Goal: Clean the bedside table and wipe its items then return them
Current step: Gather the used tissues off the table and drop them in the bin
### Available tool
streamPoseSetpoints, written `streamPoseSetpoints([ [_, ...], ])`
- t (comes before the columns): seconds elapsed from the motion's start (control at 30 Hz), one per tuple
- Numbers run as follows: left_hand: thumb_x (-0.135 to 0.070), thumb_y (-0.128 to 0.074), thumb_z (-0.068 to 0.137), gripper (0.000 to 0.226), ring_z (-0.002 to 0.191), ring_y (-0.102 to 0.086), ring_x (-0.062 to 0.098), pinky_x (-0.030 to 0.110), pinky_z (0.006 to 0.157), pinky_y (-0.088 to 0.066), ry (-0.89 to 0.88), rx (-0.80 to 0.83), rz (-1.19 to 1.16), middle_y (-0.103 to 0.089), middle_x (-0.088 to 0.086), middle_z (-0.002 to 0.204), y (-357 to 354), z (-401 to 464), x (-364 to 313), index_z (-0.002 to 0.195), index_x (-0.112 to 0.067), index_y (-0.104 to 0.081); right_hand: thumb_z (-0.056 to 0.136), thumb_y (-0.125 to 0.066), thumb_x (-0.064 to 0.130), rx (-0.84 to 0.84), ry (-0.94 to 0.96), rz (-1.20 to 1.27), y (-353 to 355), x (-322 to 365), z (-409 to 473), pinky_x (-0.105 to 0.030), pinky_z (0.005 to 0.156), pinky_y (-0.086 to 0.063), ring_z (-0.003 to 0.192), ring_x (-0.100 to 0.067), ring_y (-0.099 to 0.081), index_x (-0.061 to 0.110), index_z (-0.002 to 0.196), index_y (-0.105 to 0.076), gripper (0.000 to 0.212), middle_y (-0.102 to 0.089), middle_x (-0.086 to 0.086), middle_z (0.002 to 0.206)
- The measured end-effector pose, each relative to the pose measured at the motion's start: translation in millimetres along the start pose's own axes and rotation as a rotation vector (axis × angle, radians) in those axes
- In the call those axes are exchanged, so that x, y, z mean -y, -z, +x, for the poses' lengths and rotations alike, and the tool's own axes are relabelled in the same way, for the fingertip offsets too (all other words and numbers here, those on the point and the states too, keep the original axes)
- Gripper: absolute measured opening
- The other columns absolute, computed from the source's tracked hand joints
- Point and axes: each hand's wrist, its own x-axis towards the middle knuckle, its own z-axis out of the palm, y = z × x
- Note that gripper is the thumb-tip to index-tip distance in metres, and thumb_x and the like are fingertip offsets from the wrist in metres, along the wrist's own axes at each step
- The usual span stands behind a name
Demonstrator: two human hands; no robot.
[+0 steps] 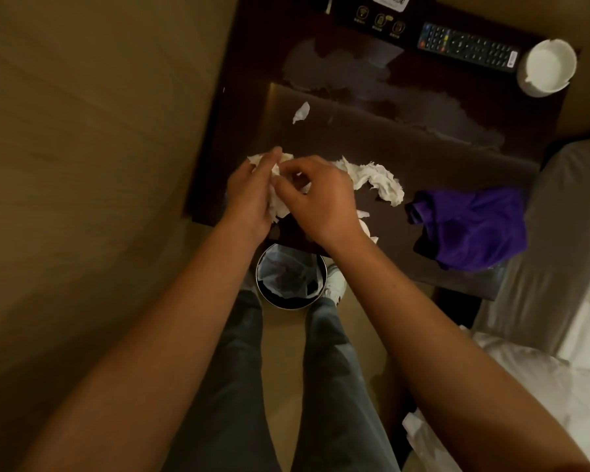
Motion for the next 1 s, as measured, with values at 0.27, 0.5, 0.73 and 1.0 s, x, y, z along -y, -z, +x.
streamPoseSetpoints([
  [0.27, -0.011, -0.059, 0.1, 0.023, 0.107, -0.068, 0.039, 0.064, 0.098, -0.052, 0.113, -0.024, -0.084, -0.067, 0.019, 0.12, 16, 4, -3, 0.12, 0.001, -0.062, 0.091, -0.065, 0.032, -0.037, -0.108, -0.297, 9, -34, 66, -0.04, 0.092, -0.054, 0.119, -0.027, -0.059, 0.023, 0.144, -0.05, 0.056, -0.053, -0.007, 0.139],
  [0.5, -0.015, -0.067, 0.096, 0.017, 0.107, -0.07, 0.028, 0.051, 0.097, -0.057, -0.005, -0.126, 0.101, -0.072, 0.014, 0.119, 36, 5, 0, 0.111, -0.009, -0.07, 0.095, -0.064, 0.035, 0.092, -0.061, -0.617, -11, -36, 117, -0.045, 0.091, -0.053, 0.13, -0.036, -0.051, 0.019, 0.145, -0.045, 0.056, -0.044, -0.014, 0.146],
  [0.73, -0.019, -0.076, 0.089, 0.014, 0.1, -0.071, 0.022, 0.051, 0.076, -0.064, -0.164, -0.12, 0.444, -0.071, 0.004, 0.105, 46, 5, 2, 0.099, -0.022, -0.067, 0.095, -0.055, 0.015, 0.111, -0.149, -0.564, -5, -39, 122, -0.041, 0.082, -0.051, 0.107, -0.039, -0.066, 0.009, 0.115, -0.066, 0.024, -0.068, -0.017, 0.119],
  [1.0, -0.038, -0.083, 0.081, 0.042, 0.096, -0.063, 0.012, 0.028, 0.076, -0.055, -0.455, -0.103, 1.019, -0.064, -0.004, 0.109, 32, 8, 23, 0.116, -0.024, -0.063, 0.085, -0.069, 0.019, -0.075, -0.3, -0.256, 55, -64, 67, -0.036, 0.079, -0.057, 0.078, -0.013, -0.064, 0.024, 0.083, -0.062, 0.009, -0.065, 0.007, 0.08],
])
